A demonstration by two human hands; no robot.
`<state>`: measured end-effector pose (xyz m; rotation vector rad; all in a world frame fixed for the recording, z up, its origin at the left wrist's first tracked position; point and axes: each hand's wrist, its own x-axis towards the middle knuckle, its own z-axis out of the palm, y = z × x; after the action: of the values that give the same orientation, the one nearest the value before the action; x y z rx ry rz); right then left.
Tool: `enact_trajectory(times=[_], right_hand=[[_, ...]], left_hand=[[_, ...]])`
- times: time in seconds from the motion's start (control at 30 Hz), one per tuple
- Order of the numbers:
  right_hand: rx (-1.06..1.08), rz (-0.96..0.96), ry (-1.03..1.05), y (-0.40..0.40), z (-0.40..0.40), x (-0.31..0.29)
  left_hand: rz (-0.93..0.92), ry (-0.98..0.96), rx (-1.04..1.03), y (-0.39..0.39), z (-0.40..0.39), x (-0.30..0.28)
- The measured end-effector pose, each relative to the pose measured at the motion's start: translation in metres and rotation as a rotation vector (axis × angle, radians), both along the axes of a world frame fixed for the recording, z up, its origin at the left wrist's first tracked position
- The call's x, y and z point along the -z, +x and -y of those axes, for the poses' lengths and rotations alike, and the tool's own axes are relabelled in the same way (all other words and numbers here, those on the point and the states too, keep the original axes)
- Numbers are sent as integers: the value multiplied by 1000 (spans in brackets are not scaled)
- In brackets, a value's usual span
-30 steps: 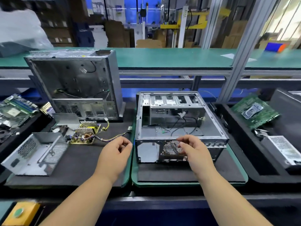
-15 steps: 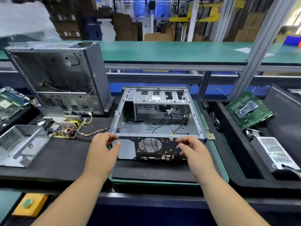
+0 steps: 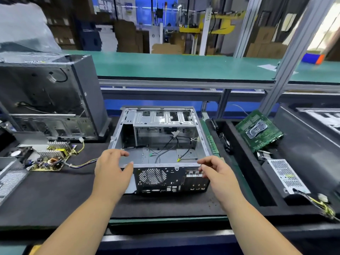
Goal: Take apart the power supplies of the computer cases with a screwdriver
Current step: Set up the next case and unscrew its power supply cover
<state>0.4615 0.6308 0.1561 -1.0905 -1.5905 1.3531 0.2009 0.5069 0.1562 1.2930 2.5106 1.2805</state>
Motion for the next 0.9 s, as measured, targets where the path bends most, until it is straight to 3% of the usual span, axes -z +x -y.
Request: enact_trajectory(times=[0.23, 0.77, 0.9], right_hand=[[16, 43, 21, -48, 11, -6], [-31, 160, 87, -148, 34, -2], [10, 228, 142, -162, 35, -5]], left_hand=[[-16, -109, 5, -54, 3, 2], [-18, -125, 36, -138, 40, 9], [-119, -139, -15, -154, 47, 9]])
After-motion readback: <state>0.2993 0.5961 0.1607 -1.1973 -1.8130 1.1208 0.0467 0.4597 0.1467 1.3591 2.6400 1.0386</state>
